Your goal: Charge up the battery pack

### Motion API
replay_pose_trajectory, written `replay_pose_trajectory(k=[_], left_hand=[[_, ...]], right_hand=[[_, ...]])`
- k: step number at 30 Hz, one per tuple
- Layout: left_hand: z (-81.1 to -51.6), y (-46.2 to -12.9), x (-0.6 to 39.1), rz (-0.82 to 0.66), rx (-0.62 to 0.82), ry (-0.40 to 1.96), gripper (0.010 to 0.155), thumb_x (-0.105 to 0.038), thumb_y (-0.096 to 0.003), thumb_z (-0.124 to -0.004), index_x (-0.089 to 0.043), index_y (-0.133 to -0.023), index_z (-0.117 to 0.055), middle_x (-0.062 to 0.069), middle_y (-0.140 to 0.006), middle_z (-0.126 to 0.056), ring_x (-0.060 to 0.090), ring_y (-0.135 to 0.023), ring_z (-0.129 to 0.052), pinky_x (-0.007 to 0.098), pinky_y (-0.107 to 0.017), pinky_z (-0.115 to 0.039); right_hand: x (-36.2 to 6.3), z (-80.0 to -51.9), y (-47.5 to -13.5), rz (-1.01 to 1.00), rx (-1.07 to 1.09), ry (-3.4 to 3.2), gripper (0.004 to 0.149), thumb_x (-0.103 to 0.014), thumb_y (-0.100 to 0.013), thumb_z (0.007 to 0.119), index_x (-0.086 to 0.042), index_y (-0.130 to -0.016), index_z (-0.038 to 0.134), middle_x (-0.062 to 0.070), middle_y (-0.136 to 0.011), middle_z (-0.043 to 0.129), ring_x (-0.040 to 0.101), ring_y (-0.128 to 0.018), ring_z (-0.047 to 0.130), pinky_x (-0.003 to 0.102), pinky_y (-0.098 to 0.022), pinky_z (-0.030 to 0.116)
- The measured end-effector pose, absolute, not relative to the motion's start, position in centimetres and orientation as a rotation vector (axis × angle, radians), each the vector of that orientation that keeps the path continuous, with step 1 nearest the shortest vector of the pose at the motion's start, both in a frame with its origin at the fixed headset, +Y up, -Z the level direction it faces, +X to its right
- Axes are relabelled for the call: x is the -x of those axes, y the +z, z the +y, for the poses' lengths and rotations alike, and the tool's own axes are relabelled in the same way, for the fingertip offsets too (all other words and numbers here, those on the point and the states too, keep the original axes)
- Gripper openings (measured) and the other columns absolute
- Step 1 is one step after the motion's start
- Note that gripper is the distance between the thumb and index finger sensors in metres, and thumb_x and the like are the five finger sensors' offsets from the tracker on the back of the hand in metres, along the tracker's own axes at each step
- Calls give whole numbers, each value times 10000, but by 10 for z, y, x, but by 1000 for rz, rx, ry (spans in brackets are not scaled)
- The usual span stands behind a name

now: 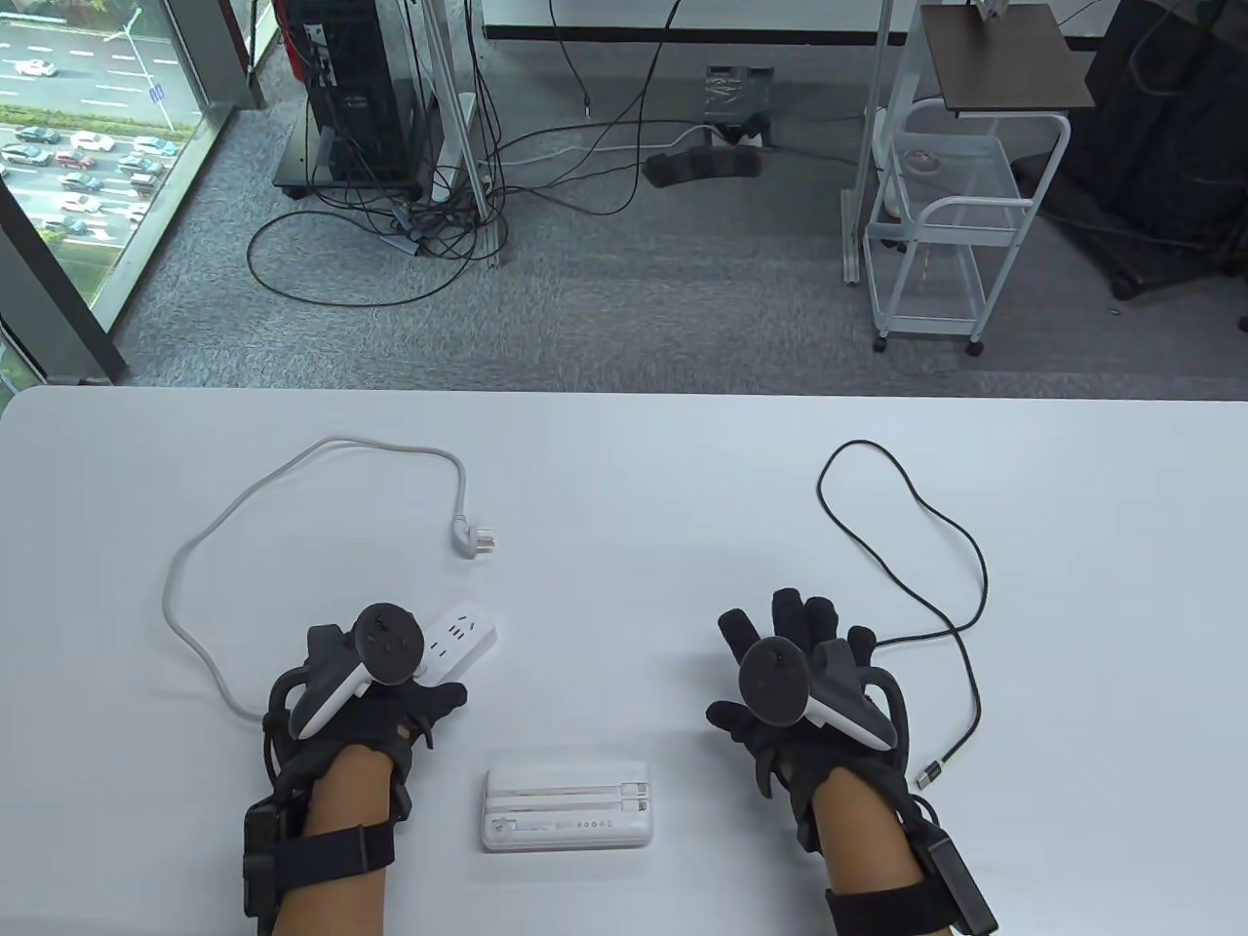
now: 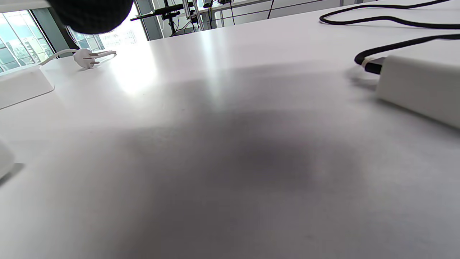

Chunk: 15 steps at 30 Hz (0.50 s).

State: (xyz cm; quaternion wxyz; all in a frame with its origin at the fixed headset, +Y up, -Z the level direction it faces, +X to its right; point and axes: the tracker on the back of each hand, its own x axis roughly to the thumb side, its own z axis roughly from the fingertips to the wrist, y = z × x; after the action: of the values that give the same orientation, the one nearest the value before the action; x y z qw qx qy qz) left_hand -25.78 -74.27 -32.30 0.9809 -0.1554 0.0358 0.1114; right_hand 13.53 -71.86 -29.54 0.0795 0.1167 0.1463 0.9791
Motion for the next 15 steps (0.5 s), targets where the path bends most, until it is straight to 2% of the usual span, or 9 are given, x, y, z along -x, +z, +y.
replay_pose_trajectory(k=[7, 15], left_hand=[[-745, -323, 259, 77, 330, 208, 986, -640, -419, -866, -104, -1155, -486, 163, -1082, -655, 492, -1006, -610, 728, -692, -447], [-744, -322, 260, 84, 332, 218, 954, -614, -428, -867, -108, -1150, -502, 149, -1061, -673, 487, -997, -626, 728, -690, -451]], right_hand=[[-135, -719, -295, 440, -352, 2927, 851, -572, -455, 628, -311, -1049, 77, 244, -1098, -83, 603, -983, 16, 835, -618, 101], [-136, -720, -296, 453, -343, 2917, 852, -572, -455, 628, -309, -1050, 78, 248, -1098, -81, 604, -982, 15, 835, -618, 101]])
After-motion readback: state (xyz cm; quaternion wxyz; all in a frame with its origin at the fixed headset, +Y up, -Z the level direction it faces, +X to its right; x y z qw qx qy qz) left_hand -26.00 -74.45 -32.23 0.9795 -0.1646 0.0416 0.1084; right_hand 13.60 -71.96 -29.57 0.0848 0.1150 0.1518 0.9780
